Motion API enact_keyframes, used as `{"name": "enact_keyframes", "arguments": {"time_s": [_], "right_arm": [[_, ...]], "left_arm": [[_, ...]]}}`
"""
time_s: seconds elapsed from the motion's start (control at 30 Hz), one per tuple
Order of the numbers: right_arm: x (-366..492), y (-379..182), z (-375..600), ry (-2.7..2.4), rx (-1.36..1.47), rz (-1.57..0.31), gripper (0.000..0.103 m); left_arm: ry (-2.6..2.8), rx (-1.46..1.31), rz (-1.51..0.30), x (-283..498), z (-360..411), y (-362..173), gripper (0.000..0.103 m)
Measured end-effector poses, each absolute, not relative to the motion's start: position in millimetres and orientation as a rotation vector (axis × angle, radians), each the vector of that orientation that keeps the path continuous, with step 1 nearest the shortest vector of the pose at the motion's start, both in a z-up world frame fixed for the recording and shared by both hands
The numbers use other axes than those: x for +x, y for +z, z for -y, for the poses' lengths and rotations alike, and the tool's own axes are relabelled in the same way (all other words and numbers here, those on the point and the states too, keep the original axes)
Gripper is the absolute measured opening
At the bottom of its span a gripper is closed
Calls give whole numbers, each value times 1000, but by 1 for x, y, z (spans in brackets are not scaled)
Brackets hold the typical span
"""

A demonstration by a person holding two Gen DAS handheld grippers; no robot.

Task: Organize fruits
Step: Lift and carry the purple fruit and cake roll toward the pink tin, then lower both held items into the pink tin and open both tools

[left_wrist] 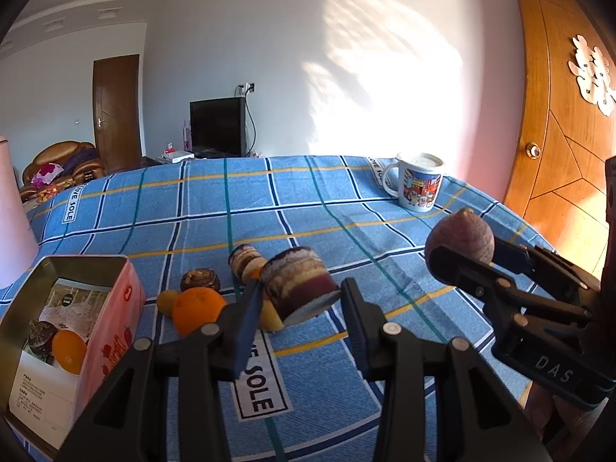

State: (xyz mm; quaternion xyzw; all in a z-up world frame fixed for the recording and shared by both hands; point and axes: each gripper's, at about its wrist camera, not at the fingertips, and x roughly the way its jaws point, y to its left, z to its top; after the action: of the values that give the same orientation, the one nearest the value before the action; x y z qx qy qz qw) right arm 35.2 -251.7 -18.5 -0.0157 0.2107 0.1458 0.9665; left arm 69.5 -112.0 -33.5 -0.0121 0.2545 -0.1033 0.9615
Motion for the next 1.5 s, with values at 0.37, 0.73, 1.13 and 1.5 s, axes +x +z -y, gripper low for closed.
{"name": "enact_keyframes", "arguments": {"time_s": [0.37, 0.73, 1.13, 1.5], "right_arm": [[28, -15, 251, 294, -36, -386, 54], [30, -4, 234, 353, -41, -418, 54], [28, 32, 136, 558, -155, -395, 54], [32, 10, 40, 711, -280, -453, 54]], "left_arm": [[-197, 0, -472, 59, 113, -30, 43], [-107, -27, -453, 44, 62, -15, 43], [79, -62, -465, 31, -36, -6, 43], [175, -108, -567, 35, -99, -35, 43]]}}
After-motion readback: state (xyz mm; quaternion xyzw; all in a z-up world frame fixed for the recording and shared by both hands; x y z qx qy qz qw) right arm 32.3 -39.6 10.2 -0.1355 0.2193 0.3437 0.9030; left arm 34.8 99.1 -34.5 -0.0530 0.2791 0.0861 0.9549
